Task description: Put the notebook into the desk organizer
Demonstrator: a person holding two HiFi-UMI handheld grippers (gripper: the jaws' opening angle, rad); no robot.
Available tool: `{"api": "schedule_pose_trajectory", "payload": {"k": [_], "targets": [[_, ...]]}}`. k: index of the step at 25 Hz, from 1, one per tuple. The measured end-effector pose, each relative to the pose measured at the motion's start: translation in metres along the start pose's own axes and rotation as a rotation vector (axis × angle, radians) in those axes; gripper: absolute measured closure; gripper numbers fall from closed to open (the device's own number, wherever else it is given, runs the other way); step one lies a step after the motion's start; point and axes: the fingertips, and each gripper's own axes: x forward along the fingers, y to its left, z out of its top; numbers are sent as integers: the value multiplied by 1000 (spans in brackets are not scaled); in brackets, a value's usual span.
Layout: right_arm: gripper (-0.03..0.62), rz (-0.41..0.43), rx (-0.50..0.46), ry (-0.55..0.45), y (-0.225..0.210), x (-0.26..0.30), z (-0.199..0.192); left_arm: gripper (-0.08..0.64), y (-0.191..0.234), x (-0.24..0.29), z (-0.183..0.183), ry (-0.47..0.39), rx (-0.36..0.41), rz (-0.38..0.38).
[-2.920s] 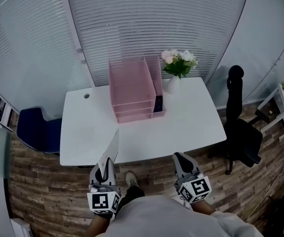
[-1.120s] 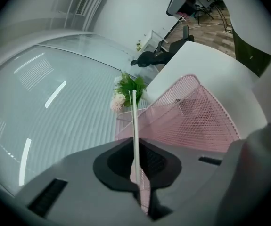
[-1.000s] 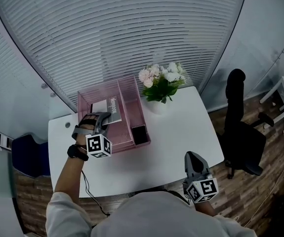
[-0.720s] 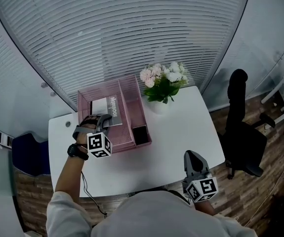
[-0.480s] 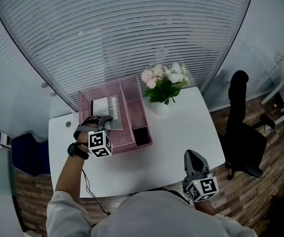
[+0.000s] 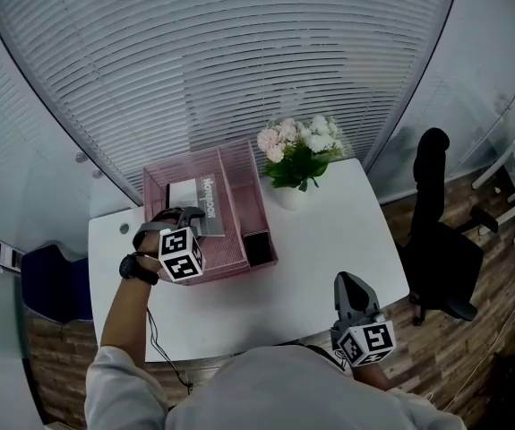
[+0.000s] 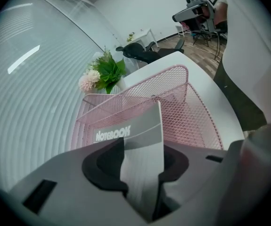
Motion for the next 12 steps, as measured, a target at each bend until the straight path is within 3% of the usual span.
{"api": "schedule_pose_trajectory", "payload": {"k": [8,12], "targets": [[578,-13,1,-6,-1,-5,1,356,-3,-4,0,18,-45,-89],[578,-19,3,-7,-4,-9,1,286,-10,-9,4,-11,-102,-157]]}}
